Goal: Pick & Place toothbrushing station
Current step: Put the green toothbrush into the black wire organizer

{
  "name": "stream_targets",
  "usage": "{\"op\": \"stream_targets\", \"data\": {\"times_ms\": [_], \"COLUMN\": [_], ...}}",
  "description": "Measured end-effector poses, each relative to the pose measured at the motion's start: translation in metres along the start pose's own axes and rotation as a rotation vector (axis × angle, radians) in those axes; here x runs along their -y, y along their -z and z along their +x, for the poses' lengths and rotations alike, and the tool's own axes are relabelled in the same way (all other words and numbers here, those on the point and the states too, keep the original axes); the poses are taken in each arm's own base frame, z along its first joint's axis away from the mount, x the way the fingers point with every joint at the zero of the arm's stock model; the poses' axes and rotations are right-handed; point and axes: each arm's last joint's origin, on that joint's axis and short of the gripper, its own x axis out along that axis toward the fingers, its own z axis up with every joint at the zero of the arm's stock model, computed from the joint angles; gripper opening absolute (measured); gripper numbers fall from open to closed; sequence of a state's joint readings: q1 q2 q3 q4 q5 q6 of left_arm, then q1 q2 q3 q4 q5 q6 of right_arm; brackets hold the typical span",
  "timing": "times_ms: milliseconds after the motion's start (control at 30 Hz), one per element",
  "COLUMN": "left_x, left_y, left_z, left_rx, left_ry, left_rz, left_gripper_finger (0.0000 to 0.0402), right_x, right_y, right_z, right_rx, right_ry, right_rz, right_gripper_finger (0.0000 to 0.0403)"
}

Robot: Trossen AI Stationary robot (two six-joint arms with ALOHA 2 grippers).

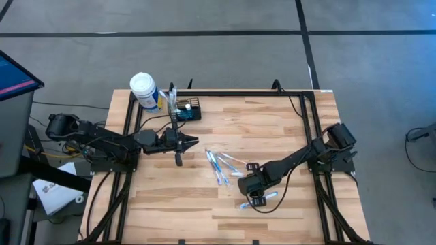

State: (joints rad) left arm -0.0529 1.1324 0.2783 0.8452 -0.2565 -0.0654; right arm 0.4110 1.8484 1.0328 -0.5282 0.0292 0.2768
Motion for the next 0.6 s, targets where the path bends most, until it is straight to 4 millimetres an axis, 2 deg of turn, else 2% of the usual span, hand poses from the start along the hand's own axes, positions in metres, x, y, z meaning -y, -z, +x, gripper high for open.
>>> {"op": "stream_targets", "data": {"times_ms": [200,367,600], "left_x": [0.0,0.0,0.0], "left_y": [0.0,0.0,0.0], "left_z": [0.0,0.0,0.0], "left_rx": [0.0,0.0,0.0], "left_ry": [0.0,0.0,0.0], "left_rz": [0.0,0.0,0.0], "left_gripper_finger": [0.0049,0.0049,0.0049], "right_x": [0.0,0.001,0.004], "right_y": [0.0,-0.001,-0.016], "right_z": [-0.003,-0.013,-0.059], "right_rx": [0.002,0.027,0.224], "right_ry": [-0.005,0.021,0.078], "right_rz": [-0.045,-0.085,-0.118], "right_gripper_finger": [0.0014,0.0006,0.0002]}}
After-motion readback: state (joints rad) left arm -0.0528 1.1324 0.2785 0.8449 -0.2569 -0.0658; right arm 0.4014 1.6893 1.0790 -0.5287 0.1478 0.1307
